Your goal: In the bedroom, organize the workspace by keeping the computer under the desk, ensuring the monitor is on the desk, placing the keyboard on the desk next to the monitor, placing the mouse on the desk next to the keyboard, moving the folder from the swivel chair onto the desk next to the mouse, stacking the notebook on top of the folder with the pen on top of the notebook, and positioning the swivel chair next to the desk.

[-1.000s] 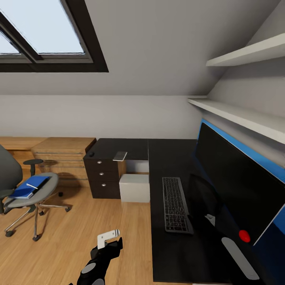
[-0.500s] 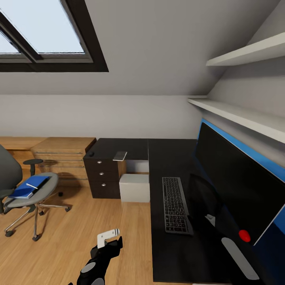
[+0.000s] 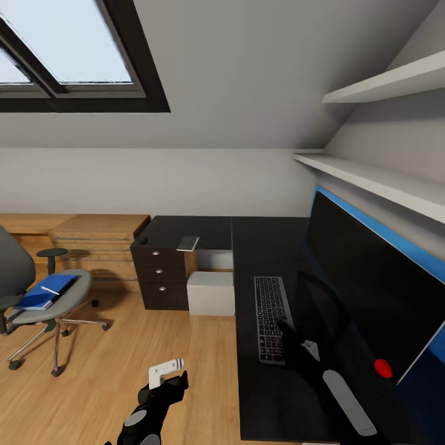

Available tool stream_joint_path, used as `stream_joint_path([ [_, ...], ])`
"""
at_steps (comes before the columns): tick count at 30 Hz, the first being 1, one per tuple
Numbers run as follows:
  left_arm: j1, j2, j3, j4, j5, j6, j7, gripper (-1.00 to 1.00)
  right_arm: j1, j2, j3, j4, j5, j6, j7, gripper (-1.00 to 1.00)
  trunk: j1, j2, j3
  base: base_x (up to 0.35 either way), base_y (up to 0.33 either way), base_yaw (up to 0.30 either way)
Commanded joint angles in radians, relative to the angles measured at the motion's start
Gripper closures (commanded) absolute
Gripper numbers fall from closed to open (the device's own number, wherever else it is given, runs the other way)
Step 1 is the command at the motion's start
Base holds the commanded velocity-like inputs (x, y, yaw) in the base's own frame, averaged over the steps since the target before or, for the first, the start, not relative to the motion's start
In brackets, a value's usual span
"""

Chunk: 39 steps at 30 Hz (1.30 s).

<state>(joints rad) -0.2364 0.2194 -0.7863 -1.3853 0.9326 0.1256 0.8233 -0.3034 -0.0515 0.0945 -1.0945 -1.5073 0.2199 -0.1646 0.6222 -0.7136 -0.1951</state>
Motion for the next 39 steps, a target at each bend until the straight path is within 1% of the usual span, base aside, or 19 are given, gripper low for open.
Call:
stream_joint_path([
  [1,-0.001,0.006,-0.001,0.001,0.002,0.004,0.006,-1.0,-0.002,0.014,0.002,-0.004,0.057,-0.001,-0.025,-1.0,0.0,-0.001,-0.002,0.0,0.188,0.0],
  [2,-0.001,0.01,0.002,0.002,0.003,0.004,0.005,-1.0,-0.002,0.027,0.003,-0.006,0.126,-0.002,-0.036,-1.0,0.0,-0.001,-0.002,0.0,0.23,0.0],
  [4,-0.001,0.013,0.007,0.003,0.003,0.004,0.005,-1.0,-0.003,0.039,0.003,-0.009,0.197,-0.006,-0.043,-1.0,0.0,-0.001,-0.002,0.0,0.251,0.0],
  [5,-0.001,0.015,0.013,0.004,0.003,0.004,0.004,-1.0,-0.003,0.049,0.003,-0.015,0.269,-0.014,-0.048,-1.0,0.0,-0.001,-0.002,0.0,0.274,0.0],
  [8,-0.001,0.017,0.018,0.005,0.003,0.004,0.004,-1.0,-0.003,0.064,0.003,-0.021,0.366,-0.032,-0.051,-1.0,0.0,-0.001,-0.002,0.0,0.285,0.0],
  [9,-0.001,0.017,0.02,0.006,0.003,0.003,0.004,-1.0,-0.003,0.074,0.002,-0.023,0.413,-0.054,-0.048,-1.0,0.0,-0.001,-0.002,0.0,0.294,0.0],
  [12,-0.001,0.018,0.022,0.006,0.003,0.004,0.004,-1.0,-0.003,0.084,0.002,-0.025,0.455,-0.101,-0.035,-1.0,0.0,-0.001,-0.002,0.0,0.298,0.0],
  [13,-0.001,0.018,0.023,0.006,0.003,0.004,0.004,-1.0,-0.003,0.088,0.003,-0.026,0.471,-0.137,-0.022,-1.0,0.0,-0.001,-0.002,0.0,0.301,0.0],
  [16,-0.001,0.018,0.023,0.006,0.003,0.004,0.004,-1.0,-0.003,0.091,0.006,-0.028,0.49,-0.19,-0.009,-1.0,0.0,-0.001,-0.002,0.0,0.303,0.0],
  [18,-0.001,0.018,0.024,0.006,0.003,0.004,0.004,-1.0,-0.003,0.091,0.018,-0.03,0.504,-0.204,-0.008,-1.0,0.0,-0.001,-0.002,0.0,0.304,0.0],
  [20,-0.001,0.018,0.024,0.006,0.003,0.004,0.004,-1.0,-0.003,0.09,0.05,-0.032,0.528,-0.199,-0.021,-1.0,0.0,-0.001,-0.002,0.0,0.303,0.0],
  [21,-0.001,0.018,0.024,0.006,0.003,0.004,0.004,-1.0,-0.004,0.09,0.076,-0.038,0.556,-0.186,-0.046,-1.0,0.0,-0.001,-0.002,0.0,0.295,0.0],
  [24,-0.001,0.018,0.024,0.006,0.003,0.004,0.004,-1.0,-0.005,0.091,0.112,-0.063,0.617,-0.155,-0.117,-1.0,0.0,-0.001,-0.002,0.0,0.287,0.0],
  [25,-0.001,0.018,0.024,0.006,0.003,0.004,0.005,-1.0,-0.006,0.093,0.138,-0.087,0.671,-0.123,-0.184,-1.0,0.0,-0.001,-0.002,0.0,0.28,0.0],
  [28,-0.001,0.018,0.024,0.006,0.002,0.004,0.006,-1.0,-0.008,0.097,0.178,-0.124,0.763,-0.069,-0.287,-1.0,0.0,-0.001,-0.002,0.0,0.278,0.0],
  [30,-0.001,0.018,0.024,0.006,0.002,0.005,0.006,-1.0,-0.009,0.097,0.199,-0.156,0.809,-0.041,-0.334,-1.0,0.0,-0.001,-0.002,0.0,0.276,0.0],
  [32,-0.001,0.018,0.024,0.006,0.002,0.004,0.007,-1.0,-0.009,0.098,0.212,-0.201,0.835,-0.023,-0.365,-1.0,0.0,-0.001,-0.002,0.0,0.275,0.0],
  [33,-0.001,0.018,0.024,0.006,0.002,0.004,0.007,-1.0,-0.009,0.098,0.222,-0.249,0.845,-0.011,-0.385,-1.0,0.0,-0.001,-0.002,0.0,0.274,0.0],
  [39,-0.001,0.018,0.024,0.006,0.002,0.005,0.008,-1.0,-0.006,0.101,0.238,-0.33,0.846,0.006,-0.413,-1.0,0.0,-0.001,-0.002,0.0,0.274,0.0],
])
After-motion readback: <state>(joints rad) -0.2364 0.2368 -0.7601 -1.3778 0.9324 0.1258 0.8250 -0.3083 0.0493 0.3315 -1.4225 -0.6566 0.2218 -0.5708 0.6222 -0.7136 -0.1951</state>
